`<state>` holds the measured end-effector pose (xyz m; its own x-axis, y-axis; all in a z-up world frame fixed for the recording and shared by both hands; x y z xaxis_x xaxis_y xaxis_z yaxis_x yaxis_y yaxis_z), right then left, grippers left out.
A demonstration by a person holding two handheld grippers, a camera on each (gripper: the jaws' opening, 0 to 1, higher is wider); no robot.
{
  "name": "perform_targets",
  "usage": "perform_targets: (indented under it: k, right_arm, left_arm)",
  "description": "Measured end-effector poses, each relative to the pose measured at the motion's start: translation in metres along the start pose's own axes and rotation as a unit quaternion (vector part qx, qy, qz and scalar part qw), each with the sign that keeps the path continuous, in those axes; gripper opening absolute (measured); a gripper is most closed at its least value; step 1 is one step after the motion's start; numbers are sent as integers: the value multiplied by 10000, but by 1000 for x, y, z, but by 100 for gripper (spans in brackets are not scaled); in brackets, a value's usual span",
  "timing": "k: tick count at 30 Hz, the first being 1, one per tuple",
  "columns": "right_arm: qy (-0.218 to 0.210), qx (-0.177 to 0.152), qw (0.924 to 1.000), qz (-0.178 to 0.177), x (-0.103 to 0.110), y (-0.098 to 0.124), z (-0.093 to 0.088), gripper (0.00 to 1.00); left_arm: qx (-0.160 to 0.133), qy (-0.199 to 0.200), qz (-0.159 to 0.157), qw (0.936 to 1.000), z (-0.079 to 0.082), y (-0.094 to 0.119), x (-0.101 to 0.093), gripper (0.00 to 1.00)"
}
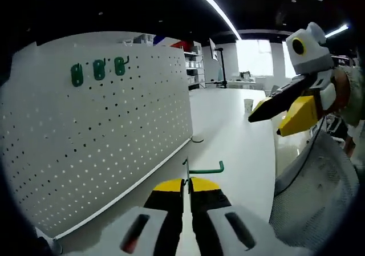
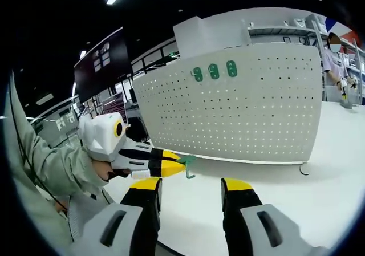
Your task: Insert the hook assembly into the mounting plate slot until the hook locks in place.
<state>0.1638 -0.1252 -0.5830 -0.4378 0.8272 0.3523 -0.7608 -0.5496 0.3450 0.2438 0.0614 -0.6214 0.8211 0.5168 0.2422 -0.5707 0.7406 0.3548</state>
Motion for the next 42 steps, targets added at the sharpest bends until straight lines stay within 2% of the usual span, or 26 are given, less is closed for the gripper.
perform_targets:
  k: [7,15,20,28,35,36,37,42]
  right_arm:
    - [6,-70,9999,118,7,0,3,40]
    - [-6,-201,9993,306,16,-3,7,39]
    - [-100,-432,9978,488,25,-4,14,38]
    - [-270,-845,9936,695,33,-5,24,33]
    - [-645,-1336,9827,1105,41,-2,34,32]
    - [-774,-1542,9769,1259,44,-1,38,33]
    - [-855,-1642,9745,1269,44,0,39,33]
    - [-1005,-1752,9703,1330,44,3,45,30]
  left_arm:
    - [-374,19,150,9992,21,17,2,3]
    - [-605,98,344,9975,33,32,4,3]
    - [-874,347,482,9944,44,43,5,3]
    - [-1281,407,698,9885,60,57,5,3]
    - [-1552,550,777,9833,68,64,3,3]
    - [-1565,526,781,9832,68,64,2,3]
    - [-1592,453,805,9829,69,64,1,3]
    - [-1667,543,758,9816,72,64,-2,3]
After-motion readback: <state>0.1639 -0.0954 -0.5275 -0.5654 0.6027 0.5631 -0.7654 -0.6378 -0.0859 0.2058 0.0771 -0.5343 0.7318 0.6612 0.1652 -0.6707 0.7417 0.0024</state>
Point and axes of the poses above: the point that each gripper's makers call its tool centre point, and the gripper's own axes: y roughly backward along the fingers, x roughly to its left, z roughly out of its top, the point moved 10 cm from there along y, roughly backward along the fingers, and after that the axes turned 9 degrees about -y, right-handed, at the moved point
